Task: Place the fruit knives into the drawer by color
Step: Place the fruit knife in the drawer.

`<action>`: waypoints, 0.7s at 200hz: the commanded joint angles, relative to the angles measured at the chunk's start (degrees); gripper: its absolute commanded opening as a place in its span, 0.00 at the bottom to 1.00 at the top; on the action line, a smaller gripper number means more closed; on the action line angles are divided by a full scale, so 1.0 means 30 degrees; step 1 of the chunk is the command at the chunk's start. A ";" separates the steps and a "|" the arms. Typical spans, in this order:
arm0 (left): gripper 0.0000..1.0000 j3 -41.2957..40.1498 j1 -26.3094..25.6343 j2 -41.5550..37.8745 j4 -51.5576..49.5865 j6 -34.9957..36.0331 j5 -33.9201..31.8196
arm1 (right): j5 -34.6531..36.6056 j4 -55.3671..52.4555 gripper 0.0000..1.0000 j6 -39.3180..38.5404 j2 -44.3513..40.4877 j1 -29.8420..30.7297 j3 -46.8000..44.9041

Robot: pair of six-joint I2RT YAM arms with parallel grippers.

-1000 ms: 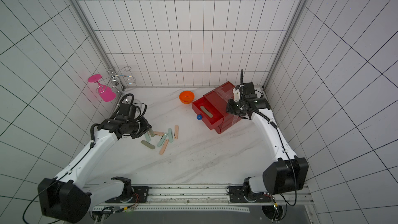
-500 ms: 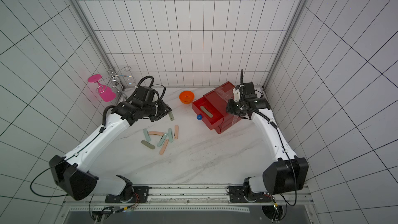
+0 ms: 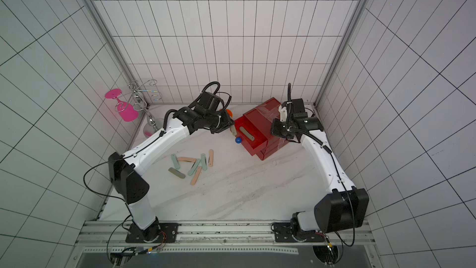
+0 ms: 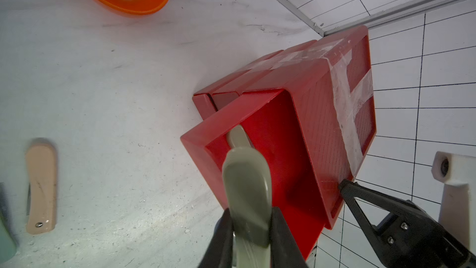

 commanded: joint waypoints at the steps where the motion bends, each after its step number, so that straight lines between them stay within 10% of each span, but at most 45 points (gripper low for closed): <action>1: 0.19 0.1458 -0.0522 0.1085 0.0010 -0.0632 0.0257 | 0.0545 -0.3857 0.13 -0.0089 0.0748 -0.0195 -0.0773; 140: 0.19 0.2571 -0.1763 0.3155 0.0291 -0.1170 -0.0036 | 0.0427 -0.3751 0.13 -0.0160 0.0938 -0.0195 -0.0938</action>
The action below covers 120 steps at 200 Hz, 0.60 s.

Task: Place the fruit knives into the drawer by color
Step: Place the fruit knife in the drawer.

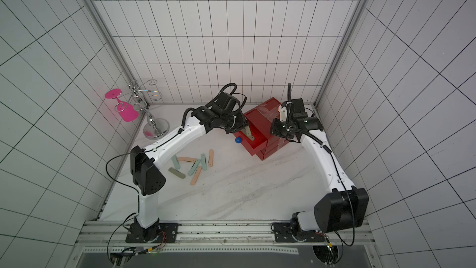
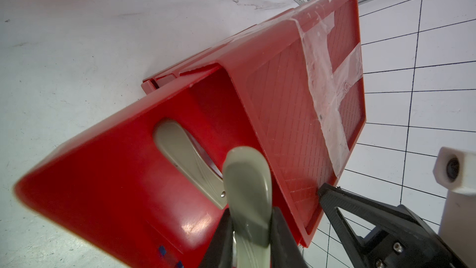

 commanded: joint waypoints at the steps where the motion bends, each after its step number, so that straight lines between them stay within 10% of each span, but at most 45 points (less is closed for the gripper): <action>1: 0.19 -0.0485 -0.0182 0.0263 0.0340 -0.0263 -0.0349 | 0.0457 -0.3787 0.13 -0.0149 0.0887 -0.0176 -0.0960; 120: 0.19 -0.1517 -0.0190 0.0508 0.0619 -0.0206 -0.0525 | 0.0379 -0.3728 0.13 -0.0204 0.0801 -0.0209 -0.1142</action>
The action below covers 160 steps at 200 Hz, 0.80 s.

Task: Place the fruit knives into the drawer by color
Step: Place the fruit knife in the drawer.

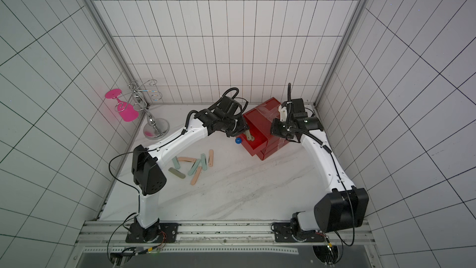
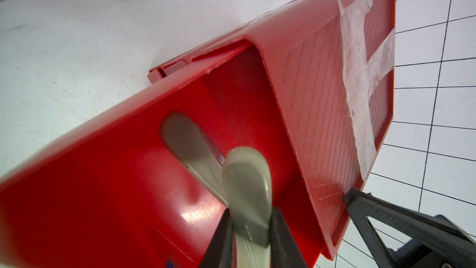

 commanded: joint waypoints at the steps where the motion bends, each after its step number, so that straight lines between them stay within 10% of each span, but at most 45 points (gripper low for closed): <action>1: 0.19 -0.0426 -0.0080 0.0350 0.0078 -0.0192 -0.0452 | 0.0433 -0.3717 0.13 -0.0197 0.0800 -0.0187 -0.1135; 160: 0.33 -0.0506 -0.0087 0.0278 0.0281 -0.0251 -0.0606 | 0.0463 -0.3695 0.13 -0.0226 0.0675 -0.0175 -0.1268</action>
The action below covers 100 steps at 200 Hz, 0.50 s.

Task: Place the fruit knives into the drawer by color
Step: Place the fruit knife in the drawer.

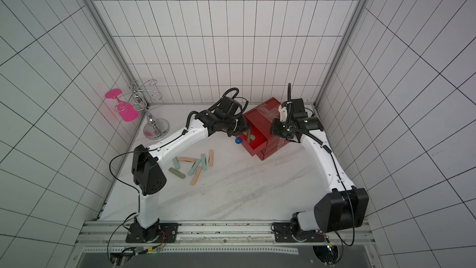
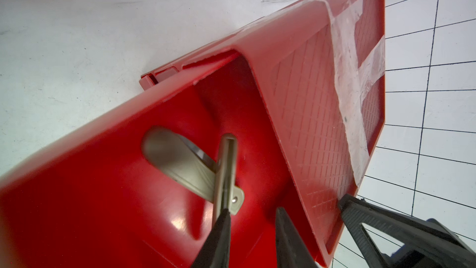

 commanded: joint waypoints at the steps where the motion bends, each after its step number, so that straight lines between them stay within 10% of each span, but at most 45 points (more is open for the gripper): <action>1: 0.33 -0.0165 -0.0065 0.0286 -0.0600 -0.0099 -0.0555 | 0.0511 -0.3715 0.13 -0.0219 0.0664 -0.0184 -0.1246; 100: 0.33 0.3964 -0.0060 -0.1738 -0.3977 0.2245 -0.3450 | 0.0508 -0.3699 0.13 -0.0248 0.0682 -0.0205 -0.1121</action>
